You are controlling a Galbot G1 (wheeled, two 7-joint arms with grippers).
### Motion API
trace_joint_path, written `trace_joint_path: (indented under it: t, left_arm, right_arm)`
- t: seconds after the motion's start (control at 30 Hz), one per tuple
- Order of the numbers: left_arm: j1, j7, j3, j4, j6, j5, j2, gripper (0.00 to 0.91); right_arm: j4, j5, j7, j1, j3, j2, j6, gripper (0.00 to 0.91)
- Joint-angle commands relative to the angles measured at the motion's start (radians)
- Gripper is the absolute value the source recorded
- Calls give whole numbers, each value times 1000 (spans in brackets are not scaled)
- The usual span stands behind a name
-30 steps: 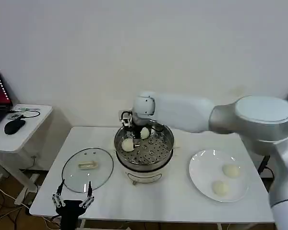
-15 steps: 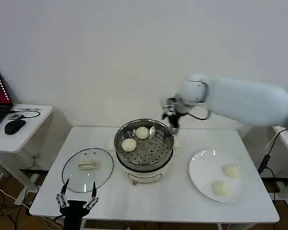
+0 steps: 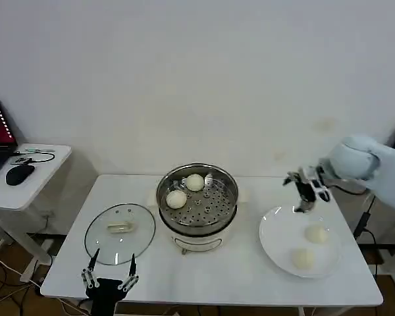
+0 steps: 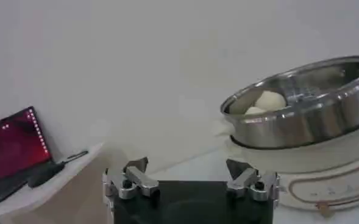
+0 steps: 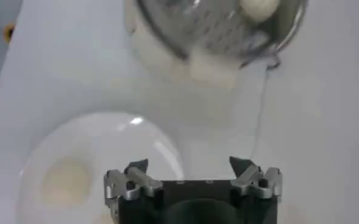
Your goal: Take steamed baozi put them in steamer then cover it.
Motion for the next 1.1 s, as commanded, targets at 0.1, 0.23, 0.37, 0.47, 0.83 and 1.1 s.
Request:
trace_joint_path:
  t: [0.1, 0.23, 0.37, 0.47, 0.83, 1.1]
  left_arm:
    - [7, 1, 5, 18, -1, 18, -3, 907]
    - [11, -2, 5, 24, -2, 20, -9, 907]
    - [11, -3, 5, 34, -4, 26, -15, 907]
    - [11, -3, 4, 39, -4, 26, -19, 907]
    - [-2, -2, -9, 46, 1, 22, -20, 907]
    - [-8, -3, -12, 51, 1, 17, -22, 907]
  right_arm:
    - [70, -155, -83, -559, 433, -176, 95, 907]
    - [53, -177, -84, -582, 429, -130, 86, 907]
    - [17, -204, -80, -595, 424, -86, 83, 907]
    - [-26, -213, -71, -597, 409, -44, 87, 907]
    - [-118, -222, -44, -602, 397, 63, 69, 907]
    - [-164, -232, -42, -591, 375, 92, 55, 907]
